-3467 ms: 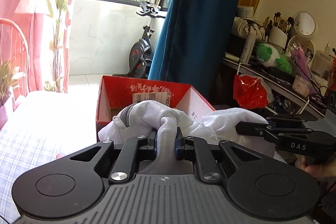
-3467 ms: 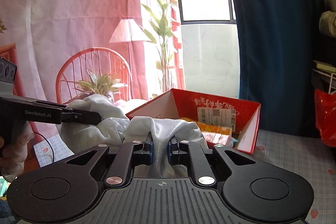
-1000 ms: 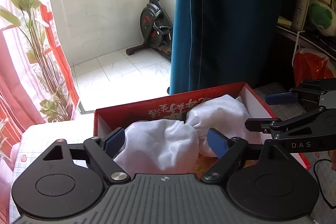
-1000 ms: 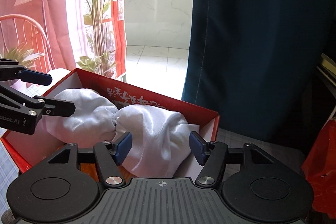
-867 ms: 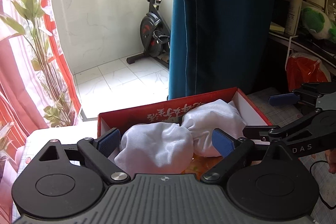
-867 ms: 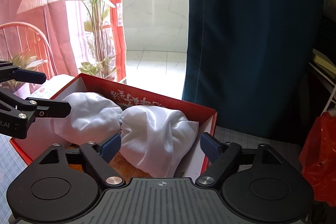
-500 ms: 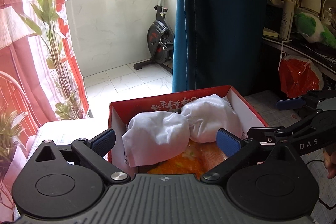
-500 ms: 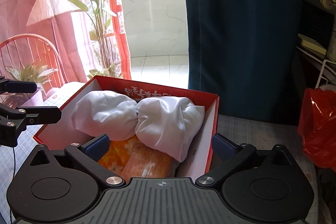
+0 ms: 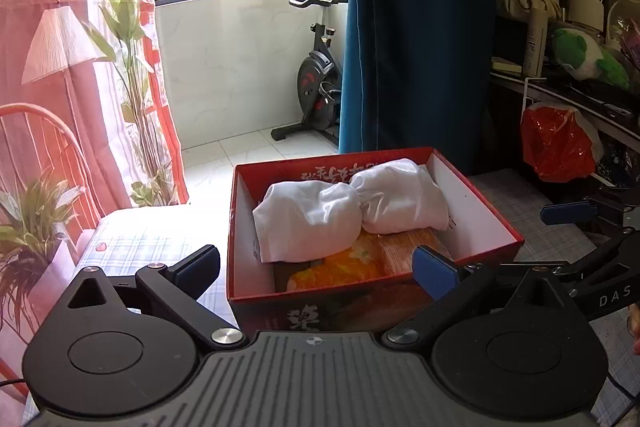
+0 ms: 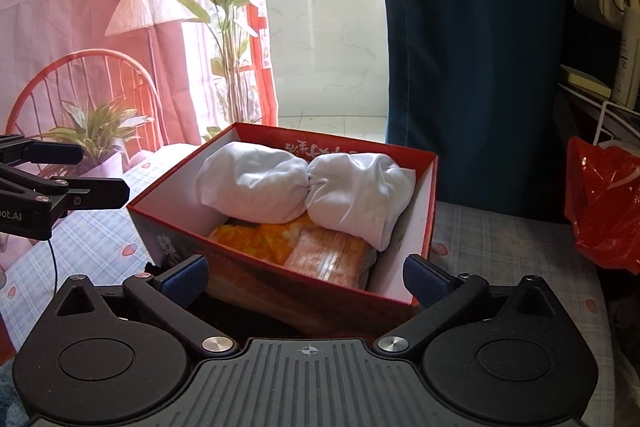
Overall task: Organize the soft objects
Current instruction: 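Move the left gripper back to the table over the black eye mask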
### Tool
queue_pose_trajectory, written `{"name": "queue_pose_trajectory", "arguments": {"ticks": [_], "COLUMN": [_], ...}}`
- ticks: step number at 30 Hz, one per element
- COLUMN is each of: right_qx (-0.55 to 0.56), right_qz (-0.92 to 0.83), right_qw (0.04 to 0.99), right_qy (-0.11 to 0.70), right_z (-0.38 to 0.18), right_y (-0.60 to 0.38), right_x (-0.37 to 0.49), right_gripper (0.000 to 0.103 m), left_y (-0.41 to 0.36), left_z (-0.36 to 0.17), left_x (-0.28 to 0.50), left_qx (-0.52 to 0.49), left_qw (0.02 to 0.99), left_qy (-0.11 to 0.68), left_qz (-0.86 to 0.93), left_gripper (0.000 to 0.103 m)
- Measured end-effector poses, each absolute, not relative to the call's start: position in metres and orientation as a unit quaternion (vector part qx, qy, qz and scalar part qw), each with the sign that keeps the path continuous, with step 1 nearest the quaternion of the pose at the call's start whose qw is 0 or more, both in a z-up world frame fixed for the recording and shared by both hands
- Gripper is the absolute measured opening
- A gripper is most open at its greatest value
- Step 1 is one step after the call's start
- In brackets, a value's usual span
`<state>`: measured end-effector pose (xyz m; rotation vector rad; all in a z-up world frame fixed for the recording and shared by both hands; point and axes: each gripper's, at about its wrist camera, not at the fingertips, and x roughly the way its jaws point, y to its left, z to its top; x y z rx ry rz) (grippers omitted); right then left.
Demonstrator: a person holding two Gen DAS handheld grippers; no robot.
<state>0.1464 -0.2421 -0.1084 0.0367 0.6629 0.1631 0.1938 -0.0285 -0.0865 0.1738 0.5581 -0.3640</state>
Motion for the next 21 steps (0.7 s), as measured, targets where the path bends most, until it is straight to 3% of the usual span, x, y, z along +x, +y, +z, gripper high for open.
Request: {"name": "queue_pose_trajectory", "arguments": {"ticks": [21], "right_qx": [0.023], "right_qz": [0.104], "right_qw": [0.926], "right_qy": [0.361], "right_z": [-0.166], "right_y": [-0.223], "right_x": [0.062], "right_gripper": [0.102], "left_y": [-0.004], "left_z": [-0.158], "left_x": [0.125], "left_qx": [0.063], "left_qw": [0.92], "left_qy": [0.338], "left_qz": [-0.189], "left_gripper": [0.103]}}
